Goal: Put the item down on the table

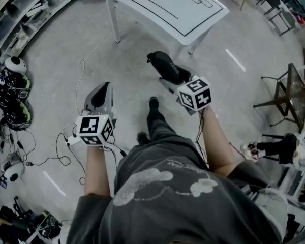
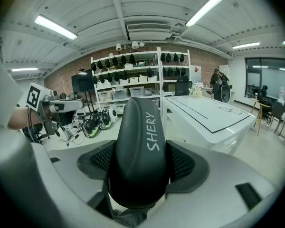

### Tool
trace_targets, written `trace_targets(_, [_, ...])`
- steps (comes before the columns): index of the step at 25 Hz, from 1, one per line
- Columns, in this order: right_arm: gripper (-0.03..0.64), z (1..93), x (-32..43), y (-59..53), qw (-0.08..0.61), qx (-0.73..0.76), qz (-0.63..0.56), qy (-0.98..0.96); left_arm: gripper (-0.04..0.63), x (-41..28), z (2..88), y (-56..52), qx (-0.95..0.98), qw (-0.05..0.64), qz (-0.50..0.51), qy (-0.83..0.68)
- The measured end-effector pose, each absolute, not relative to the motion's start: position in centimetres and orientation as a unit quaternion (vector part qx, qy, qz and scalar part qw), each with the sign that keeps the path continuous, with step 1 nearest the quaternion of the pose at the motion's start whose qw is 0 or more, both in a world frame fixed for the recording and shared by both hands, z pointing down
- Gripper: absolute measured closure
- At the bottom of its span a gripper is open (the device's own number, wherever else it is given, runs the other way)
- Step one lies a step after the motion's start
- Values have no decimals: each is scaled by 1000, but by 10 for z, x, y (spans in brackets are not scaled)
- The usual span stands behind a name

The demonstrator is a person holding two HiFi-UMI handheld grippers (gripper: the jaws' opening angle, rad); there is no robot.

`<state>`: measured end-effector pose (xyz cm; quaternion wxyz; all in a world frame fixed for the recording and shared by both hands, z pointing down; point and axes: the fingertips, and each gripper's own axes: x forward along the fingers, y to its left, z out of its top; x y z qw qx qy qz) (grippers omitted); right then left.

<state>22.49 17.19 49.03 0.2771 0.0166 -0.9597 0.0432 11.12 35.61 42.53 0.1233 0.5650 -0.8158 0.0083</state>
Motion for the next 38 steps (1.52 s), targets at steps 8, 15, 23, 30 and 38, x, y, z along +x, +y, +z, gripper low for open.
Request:
trace_targets(8, [295, 487, 228, 174, 273, 13, 49, -961, 592, 116, 427, 359, 562, 126, 10, -817])
trace_targets(15, [295, 491, 219, 168, 273, 11, 52, -960, 592, 111, 437, 359, 557, 137, 10, -819])
trace_targets(23, [293, 491, 192, 126, 269, 24, 61, -961, 592, 74, 434, 330, 554, 134, 17, -822])
trace_targets(30, [294, 490, 140, 55, 267, 31, 66, -961, 592, 22, 433, 269, 557, 138, 28, -819])
trace_targets(38, [295, 469, 69, -32, 243, 31, 61, -968, 592, -42, 415, 188, 560, 120, 40, -819])
